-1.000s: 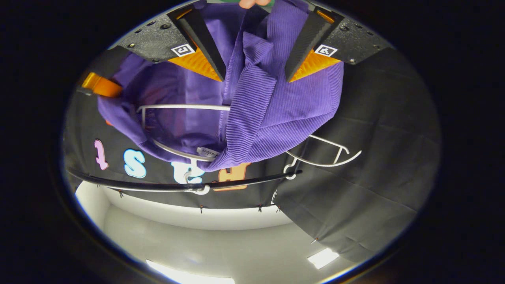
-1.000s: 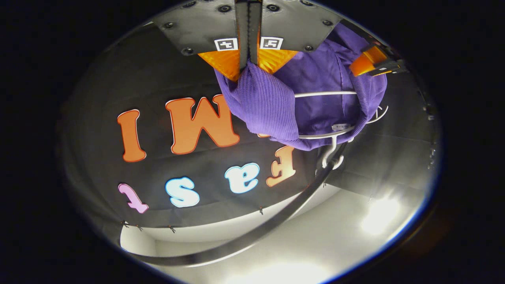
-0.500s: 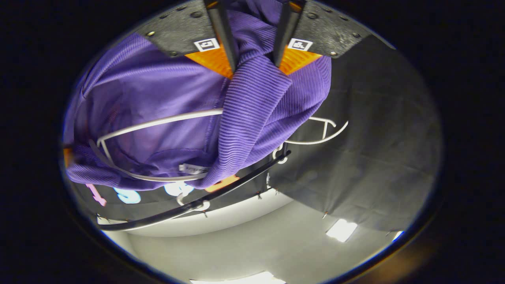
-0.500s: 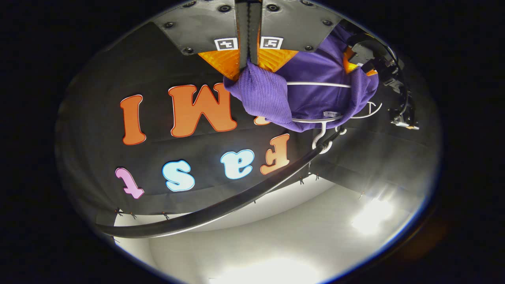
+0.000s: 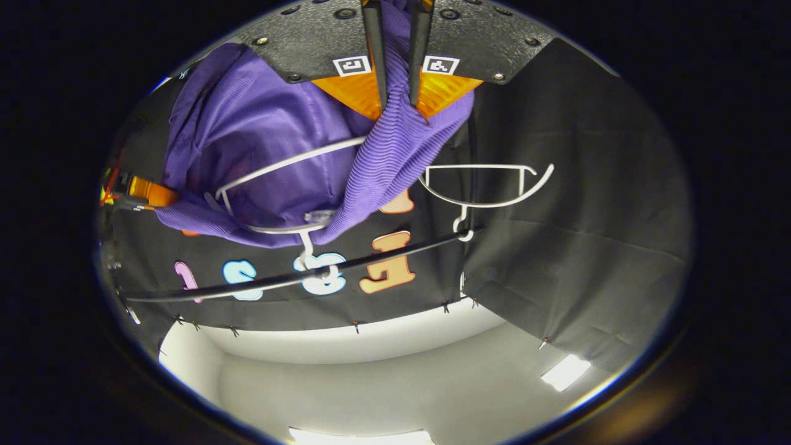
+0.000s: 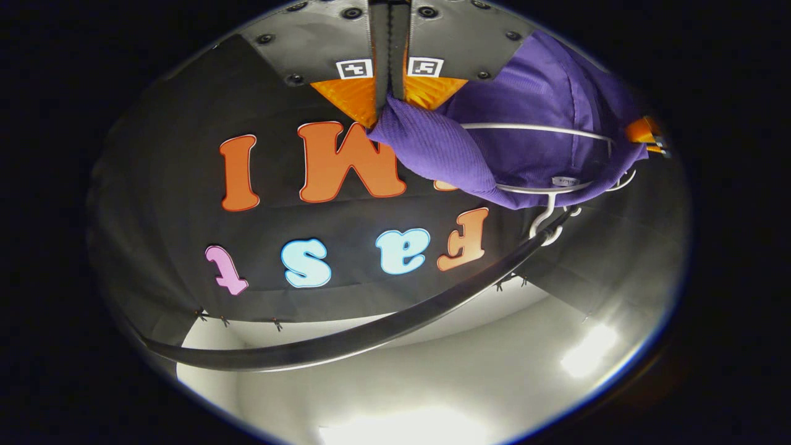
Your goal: Grasp the clothes on the hanger with both hands and then place them into the laundry hamper below.
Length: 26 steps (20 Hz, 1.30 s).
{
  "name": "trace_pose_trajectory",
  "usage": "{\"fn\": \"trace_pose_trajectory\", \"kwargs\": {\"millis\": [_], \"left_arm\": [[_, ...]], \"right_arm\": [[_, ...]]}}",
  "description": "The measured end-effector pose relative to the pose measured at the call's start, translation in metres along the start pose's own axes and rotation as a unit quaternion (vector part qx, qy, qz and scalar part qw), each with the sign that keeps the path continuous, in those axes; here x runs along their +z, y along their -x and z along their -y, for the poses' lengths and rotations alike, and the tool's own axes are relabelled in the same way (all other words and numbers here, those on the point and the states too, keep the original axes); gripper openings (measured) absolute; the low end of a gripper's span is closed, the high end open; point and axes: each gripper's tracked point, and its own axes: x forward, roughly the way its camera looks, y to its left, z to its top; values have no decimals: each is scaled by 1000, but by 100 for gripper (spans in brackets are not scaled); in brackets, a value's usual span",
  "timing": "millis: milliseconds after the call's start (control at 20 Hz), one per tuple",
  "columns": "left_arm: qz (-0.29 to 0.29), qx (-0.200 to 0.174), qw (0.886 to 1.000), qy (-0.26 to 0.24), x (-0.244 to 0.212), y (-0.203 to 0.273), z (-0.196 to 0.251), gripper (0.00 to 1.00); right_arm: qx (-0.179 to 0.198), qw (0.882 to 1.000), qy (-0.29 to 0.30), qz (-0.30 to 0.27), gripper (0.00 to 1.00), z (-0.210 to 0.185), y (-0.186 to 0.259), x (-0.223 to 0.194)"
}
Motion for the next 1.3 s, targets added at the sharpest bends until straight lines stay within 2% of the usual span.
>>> {"fn": "trace_pose_trajectory", "kwargs": {"millis": [100, 350, 400, 500, 600, 650, 700, 800, 1200, 1250, 1300], "left_arm": [[29, 11, 999, -6, 30, -4, -13, 9], [65, 74, 994, -51, 64, -43, -60, 10], [69, 72, 994, -40, 66, -52, -65, 7], [81, 45, 996, 17, 65, -68, -73, 10], [74, 26, 996, 30, 48, -85, -89, 7], [57, 20, 998, 34, 29, -92, -95, 10], [43, 15, 998, 48, 12, -96, -97, 12], [24, 11, 997, 78, -12, -95, -95, 10], [-42, 18, 996, 82, -81, -105, -83, 10], [-47, 14, 996, 79, -88, -102, -79, 13], [-52, 12, 996, 74, -95, -98, -75, 10]], "right_arm": [[-9, 1000, 0, 8, 7, 4, -4, 4], [-27, 999, -21, 15, 7, 11, -17, 11], [-26, 999, -26, 15, 7, 10, -19, 12], [-25, 999, -39, 17, 7, 10, -22, 16], [-21, 998, -54, 13, 7, 10, -24, 12], [-15, 998, -62, 9, 7, 7, -29, 10], [-10, 998, -68, 7, 7, 6, -30, 7], [-11, 998, -67, 6, 7, 3, -32, 6], [-31, 999, -43, 12, 7, 9, -64, 9], [-35, 999, -35, 12, 7, 10, -68, 6], [-38, 999, -22, 7, 7, 8, -68, 2]]}}
